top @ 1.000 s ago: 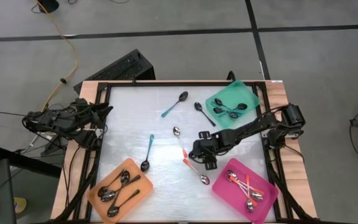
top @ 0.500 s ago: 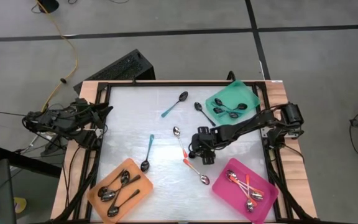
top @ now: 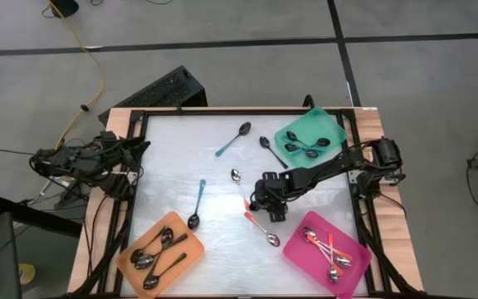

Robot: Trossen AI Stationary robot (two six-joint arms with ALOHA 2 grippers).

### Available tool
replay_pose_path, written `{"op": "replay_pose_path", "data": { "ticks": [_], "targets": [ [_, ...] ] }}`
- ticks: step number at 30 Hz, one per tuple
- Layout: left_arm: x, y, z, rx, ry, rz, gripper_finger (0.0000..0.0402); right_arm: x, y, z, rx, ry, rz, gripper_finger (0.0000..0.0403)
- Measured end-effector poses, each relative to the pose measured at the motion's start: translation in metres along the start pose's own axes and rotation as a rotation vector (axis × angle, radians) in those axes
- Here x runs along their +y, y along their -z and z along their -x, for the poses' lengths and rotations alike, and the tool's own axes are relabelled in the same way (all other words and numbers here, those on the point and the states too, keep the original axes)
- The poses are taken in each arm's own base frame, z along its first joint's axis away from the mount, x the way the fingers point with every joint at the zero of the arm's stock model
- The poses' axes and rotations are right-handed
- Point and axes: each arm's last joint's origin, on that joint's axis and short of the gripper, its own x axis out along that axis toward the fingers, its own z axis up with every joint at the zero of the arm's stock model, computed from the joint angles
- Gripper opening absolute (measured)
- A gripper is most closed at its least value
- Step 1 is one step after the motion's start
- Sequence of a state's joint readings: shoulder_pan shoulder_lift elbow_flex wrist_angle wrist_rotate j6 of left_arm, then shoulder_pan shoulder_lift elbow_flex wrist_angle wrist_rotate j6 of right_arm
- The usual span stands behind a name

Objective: Sort silverware by color (type)
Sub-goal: Put the black spoon into the orange bin

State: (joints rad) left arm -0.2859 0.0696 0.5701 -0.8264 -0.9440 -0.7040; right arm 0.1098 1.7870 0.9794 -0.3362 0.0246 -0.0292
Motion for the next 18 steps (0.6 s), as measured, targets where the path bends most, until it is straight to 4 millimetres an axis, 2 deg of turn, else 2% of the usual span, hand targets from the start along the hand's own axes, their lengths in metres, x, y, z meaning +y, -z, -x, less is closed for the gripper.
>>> {"op": "replay_pose_path", "data": {
  "ticks": [4, 12, 18],
  "targets": [
    [0.0001, -0.0001, 0.0, -0.003, -0.003, 0.0, 0.0184, 0.0002, 0.0002, -0.0001, 0.002, 0.001, -0.001, 0.0175],
    [0.0001, -0.0001, 0.0, -0.003, -0.004, 0.0, 0.0184, -0.0036, 0.0004, -0.0005, 0.003, 0.016, -0.061, 0.0066],
    [0.0001, -0.0001, 0.0, -0.004, -0.004, 0.0, 0.0184, -0.005, 0.0001, -0.0005, -0.001, 0.021, -0.069, 0.001]
  ]
}}
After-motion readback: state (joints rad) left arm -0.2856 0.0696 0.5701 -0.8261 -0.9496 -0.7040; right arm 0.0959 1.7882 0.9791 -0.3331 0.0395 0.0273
